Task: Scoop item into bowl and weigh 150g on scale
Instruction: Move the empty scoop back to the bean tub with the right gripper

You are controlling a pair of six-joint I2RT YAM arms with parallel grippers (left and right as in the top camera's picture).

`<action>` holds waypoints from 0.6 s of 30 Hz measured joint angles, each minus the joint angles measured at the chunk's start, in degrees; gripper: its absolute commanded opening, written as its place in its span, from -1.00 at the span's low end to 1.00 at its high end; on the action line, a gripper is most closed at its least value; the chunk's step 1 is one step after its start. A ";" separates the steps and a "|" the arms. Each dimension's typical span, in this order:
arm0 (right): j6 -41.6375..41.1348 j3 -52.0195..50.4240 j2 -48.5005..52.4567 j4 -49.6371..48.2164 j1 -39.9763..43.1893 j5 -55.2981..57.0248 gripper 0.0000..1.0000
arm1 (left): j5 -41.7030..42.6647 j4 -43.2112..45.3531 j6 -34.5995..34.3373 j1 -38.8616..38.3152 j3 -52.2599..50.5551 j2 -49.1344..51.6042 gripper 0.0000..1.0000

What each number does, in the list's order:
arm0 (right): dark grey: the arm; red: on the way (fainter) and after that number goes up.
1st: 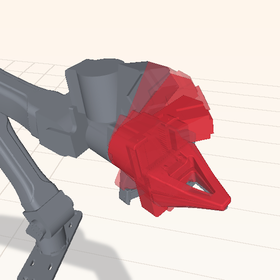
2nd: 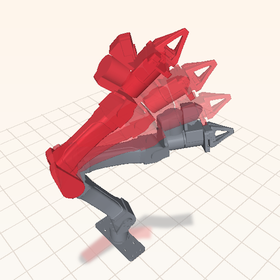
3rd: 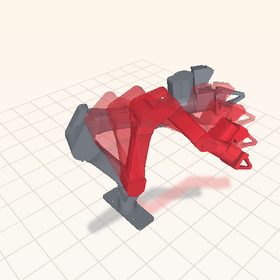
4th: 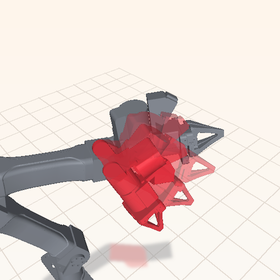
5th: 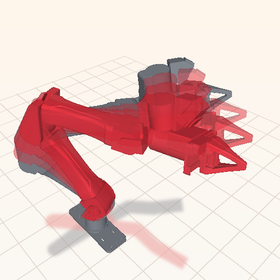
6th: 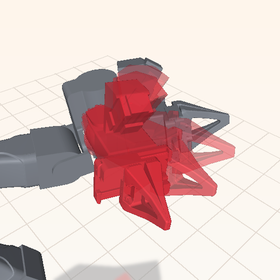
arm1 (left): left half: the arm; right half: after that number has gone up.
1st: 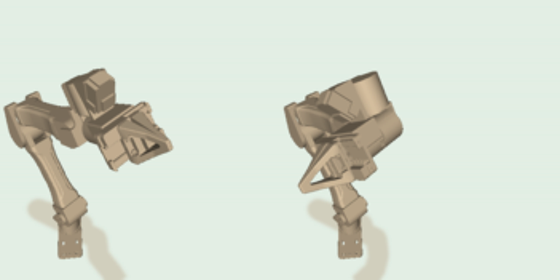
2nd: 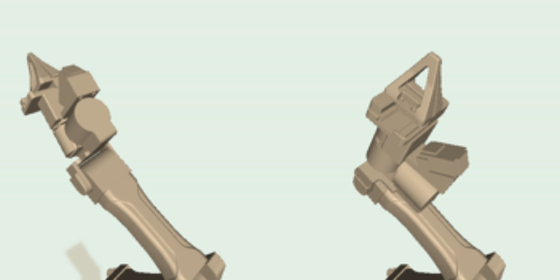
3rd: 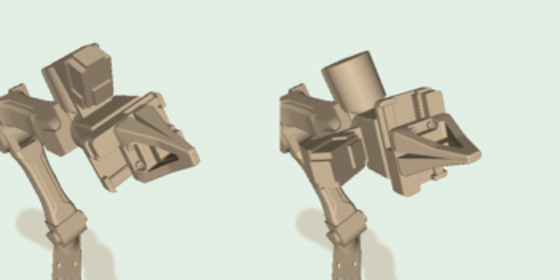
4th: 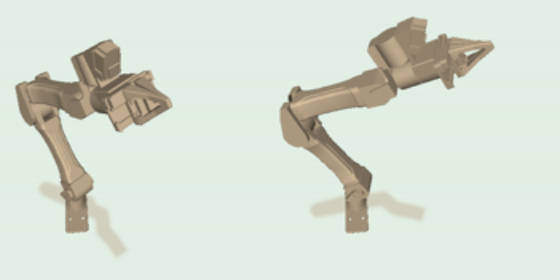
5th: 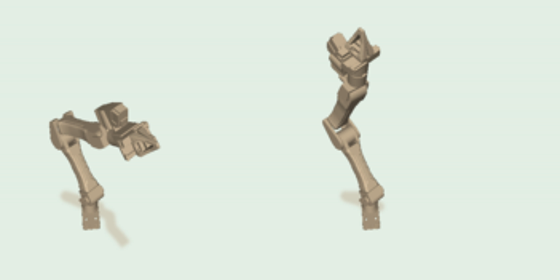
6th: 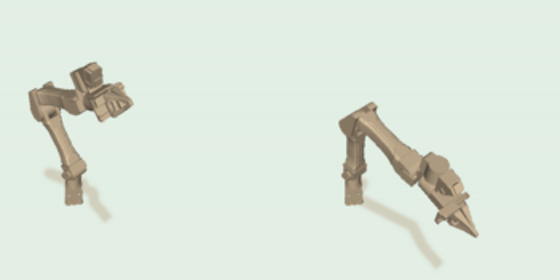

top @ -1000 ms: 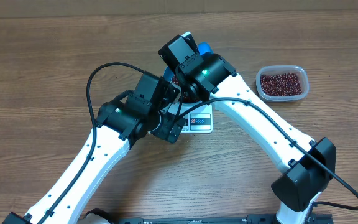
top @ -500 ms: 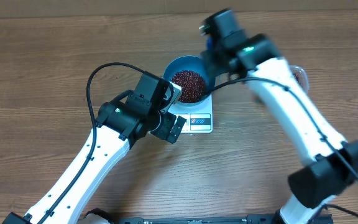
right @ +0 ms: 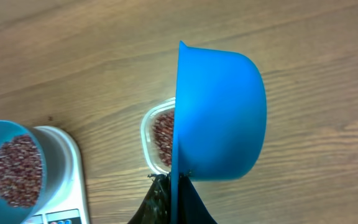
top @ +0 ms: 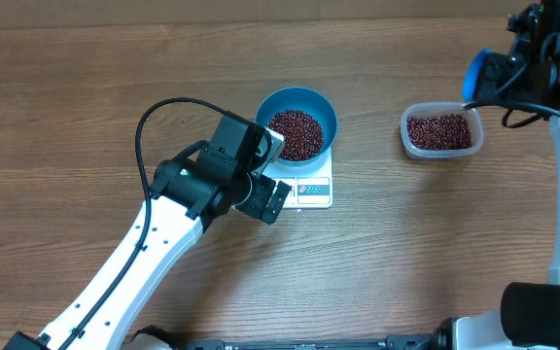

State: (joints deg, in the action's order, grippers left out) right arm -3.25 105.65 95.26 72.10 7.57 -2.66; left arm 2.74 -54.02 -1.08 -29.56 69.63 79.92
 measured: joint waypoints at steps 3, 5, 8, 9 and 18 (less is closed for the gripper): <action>0.31 -2.03 0.48 0.11 0.31 0.74 -0.93 | 0.02 0.00 0.00 0.00 0.00 0.00 0.99; 0.37 -4.57 2.40 0.00 0.15 1.31 -0.93 | 0.00 0.00 0.00 0.00 0.00 0.00 0.99; 0.48 -7.34 5.16 -0.48 0.15 2.56 -0.93 | 0.02 0.00 0.00 0.00 0.00 0.00 0.99; 0.46 -7.89 5.90 -0.33 0.17 2.78 -0.93 | 0.02 0.00 0.00 0.00 0.00 0.00 0.99; 0.76 -8.28 8.72 -0.07 0.17 4.28 -0.92 | 0.02 0.00 0.00 0.00 0.00 0.00 0.99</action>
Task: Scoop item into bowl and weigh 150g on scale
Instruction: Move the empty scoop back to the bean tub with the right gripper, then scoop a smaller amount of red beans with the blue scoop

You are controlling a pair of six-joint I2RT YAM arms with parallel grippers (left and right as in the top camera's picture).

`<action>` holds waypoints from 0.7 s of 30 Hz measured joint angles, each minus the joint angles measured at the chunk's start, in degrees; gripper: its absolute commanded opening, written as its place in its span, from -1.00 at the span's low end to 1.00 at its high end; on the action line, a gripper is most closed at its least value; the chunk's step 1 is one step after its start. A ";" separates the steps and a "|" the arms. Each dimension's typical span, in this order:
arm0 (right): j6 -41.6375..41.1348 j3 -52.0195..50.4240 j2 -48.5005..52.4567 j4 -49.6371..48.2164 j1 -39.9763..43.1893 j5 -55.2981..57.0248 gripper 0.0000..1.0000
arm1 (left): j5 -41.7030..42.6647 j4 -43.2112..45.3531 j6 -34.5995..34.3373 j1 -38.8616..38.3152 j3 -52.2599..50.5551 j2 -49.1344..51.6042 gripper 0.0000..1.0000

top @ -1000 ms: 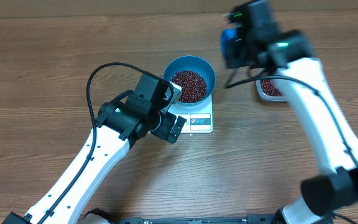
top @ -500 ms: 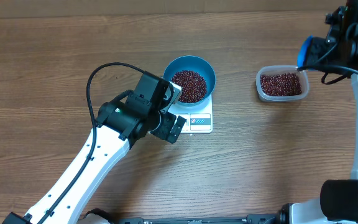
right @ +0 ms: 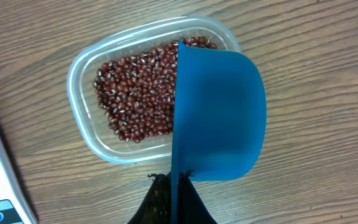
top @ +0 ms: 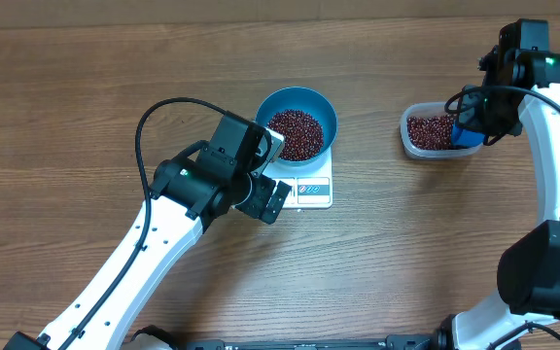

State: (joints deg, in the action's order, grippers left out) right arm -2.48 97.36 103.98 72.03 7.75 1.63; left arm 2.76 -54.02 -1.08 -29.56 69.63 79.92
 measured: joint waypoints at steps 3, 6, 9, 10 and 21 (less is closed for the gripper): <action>0.15 0.00 1.25 -0.46 -0.02 0.59 -0.93 | -0.02 0.00 0.00 0.00 0.00 0.00 0.99; 0.20 -0.52 3.04 -1.68 -0.02 1.14 -0.93 | 0.00 0.00 0.00 0.00 0.00 0.00 0.99; 0.22 -1.70 3.48 -3.10 -0.02 1.46 -0.93 | -0.02 0.00 0.00 0.00 0.00 0.00 0.99; 0.22 -2.05 3.48 -3.54 -0.02 1.60 -0.93 | 0.00 0.00 0.00 0.00 0.00 0.00 0.99; 0.39 -2.99 4.81 -6.14 -0.02 1.53 -0.93 | 0.00 0.00 0.00 0.00 0.00 0.00 0.99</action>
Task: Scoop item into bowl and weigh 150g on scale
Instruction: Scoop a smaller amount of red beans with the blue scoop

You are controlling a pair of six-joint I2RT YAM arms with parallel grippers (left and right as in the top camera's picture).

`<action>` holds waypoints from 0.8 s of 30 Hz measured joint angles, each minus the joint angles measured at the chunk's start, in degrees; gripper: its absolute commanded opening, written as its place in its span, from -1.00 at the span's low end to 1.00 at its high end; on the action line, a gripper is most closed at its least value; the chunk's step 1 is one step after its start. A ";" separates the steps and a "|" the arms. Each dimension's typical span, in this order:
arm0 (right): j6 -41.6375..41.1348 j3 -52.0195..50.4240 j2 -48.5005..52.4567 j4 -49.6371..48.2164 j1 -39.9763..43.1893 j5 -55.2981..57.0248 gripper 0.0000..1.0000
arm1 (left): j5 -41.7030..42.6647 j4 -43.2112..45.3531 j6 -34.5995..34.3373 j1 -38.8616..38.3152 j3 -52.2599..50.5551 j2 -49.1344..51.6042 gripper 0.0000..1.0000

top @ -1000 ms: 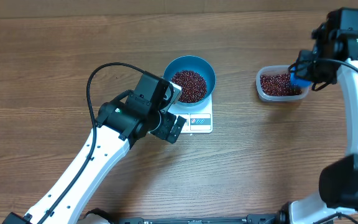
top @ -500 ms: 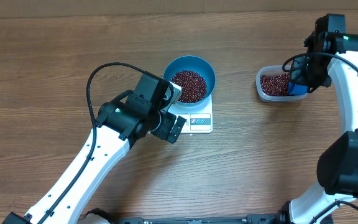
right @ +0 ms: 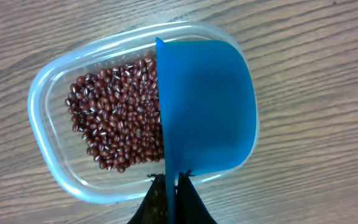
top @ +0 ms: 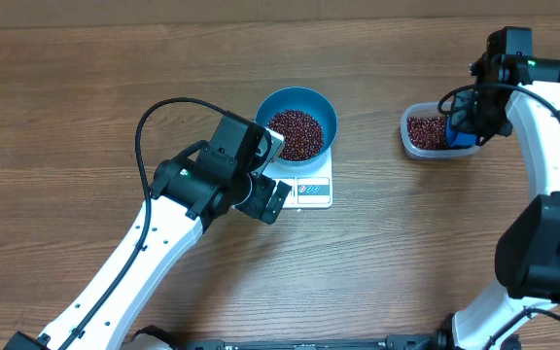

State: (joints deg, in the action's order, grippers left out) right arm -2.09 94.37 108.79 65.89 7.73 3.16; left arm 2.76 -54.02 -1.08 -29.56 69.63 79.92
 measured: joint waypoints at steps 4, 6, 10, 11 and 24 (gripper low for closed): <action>0.20 0.02 1.73 0.66 -0.81 -0.22 -0.93 | -0.02 0.00 0.00 0.00 0.00 0.00 0.99; 0.20 0.02 2.34 1.25 -1.51 -0.20 -0.93 | 0.00 0.00 0.00 0.00 0.00 0.00 0.99; 0.59 0.02 3.26 2.12 -4.09 -0.37 -0.93 | -0.02 0.00 0.00 0.00 0.00 0.00 0.99; 0.79 0.02 3.37 2.45 -4.57 -0.68 -0.93 | 0.00 0.00 0.00 0.00 0.00 0.00 0.99; 2.32 0.02 4.26 4.09 -3.87 -8.13 -0.92 | 0.00 0.00 0.00 0.00 0.00 0.00 0.99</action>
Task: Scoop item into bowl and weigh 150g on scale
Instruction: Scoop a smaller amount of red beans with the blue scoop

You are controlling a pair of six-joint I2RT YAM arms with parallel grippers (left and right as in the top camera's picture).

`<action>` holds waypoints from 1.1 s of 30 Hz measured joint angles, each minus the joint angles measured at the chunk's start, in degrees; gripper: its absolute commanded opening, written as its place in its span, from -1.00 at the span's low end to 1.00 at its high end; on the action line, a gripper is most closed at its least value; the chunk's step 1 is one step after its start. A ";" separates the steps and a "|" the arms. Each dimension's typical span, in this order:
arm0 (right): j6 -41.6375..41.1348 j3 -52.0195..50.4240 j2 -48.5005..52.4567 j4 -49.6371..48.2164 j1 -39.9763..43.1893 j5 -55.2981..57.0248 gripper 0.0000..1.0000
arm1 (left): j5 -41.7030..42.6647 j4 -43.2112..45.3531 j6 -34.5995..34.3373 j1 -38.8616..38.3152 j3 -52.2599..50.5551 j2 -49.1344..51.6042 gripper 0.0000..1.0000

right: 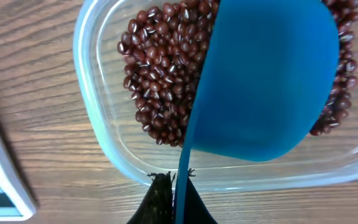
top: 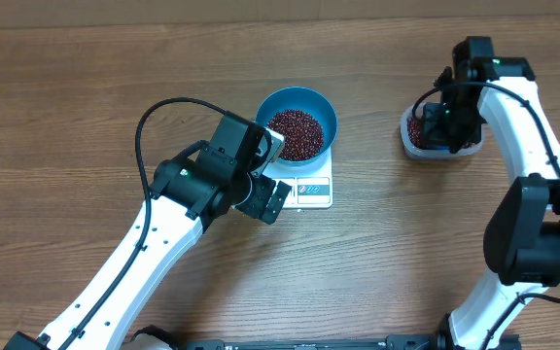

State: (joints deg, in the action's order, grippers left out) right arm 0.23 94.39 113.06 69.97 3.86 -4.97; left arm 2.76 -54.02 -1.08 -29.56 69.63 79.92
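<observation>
A blue bowl (top: 297,123) with red beans (top: 295,133) stands on the white scale (top: 304,185). At the right, a clear tub (top: 411,142) holds more red beans (right: 160,81). My right gripper (right: 178,179) is shut on the handle of a blue scoop (right: 269,81), whose cup is down among the beans in the clear tub (right: 98,118). My left gripper (top: 272,199) rests by the scale's left front corner; the overhead view does not show how its jaws stand.
Bare wooden table (top: 86,97) surrounds the scale and tub. The left arm (top: 154,233) runs from the bottom left up to the scale. A black cable (top: 154,122) loops above it.
The right gripper has moved left and lower over the tub. The scoop, then tilted at the tub's right side, now sits with its cup in the beans. The left arm is unchanged.
The right gripper held the empty scoop high at the far right, away from the tub. Then it was over the tub's right edge, then lower at the tub's right side, and now the scoop is in the beans. The left arm stayed by the scale.
</observation>
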 measured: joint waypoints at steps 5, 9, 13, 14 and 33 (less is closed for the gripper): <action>3.13 0.00 0.00 -0.02 5.73 -10.73 -0.92 | 0.00 0.00 0.00 0.00 0.00 0.00 0.99; 5.86 -0.02 0.00 0.15 11.39 -19.32 -0.93 | 0.00 0.00 0.00 0.00 0.00 0.00 0.99; 8.00 -0.02 0.00 1.57 15.61 -26.21 -0.92 | -0.02 0.00 0.00 0.00 0.00 0.00 0.99; 8.41 -0.02 0.00 1.84 16.20 -27.08 -0.93 | -0.02 0.00 0.00 0.00 0.00 0.00 0.99; 16.57 0.39 -0.17 10.21 21.44 -43.10 -0.93 | -0.02 0.00 0.00 0.00 0.00 0.00 0.99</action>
State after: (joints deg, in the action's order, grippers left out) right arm 16.80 94.78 112.88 80.18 25.30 -48.07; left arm 2.74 -54.02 -1.08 -29.56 69.63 79.92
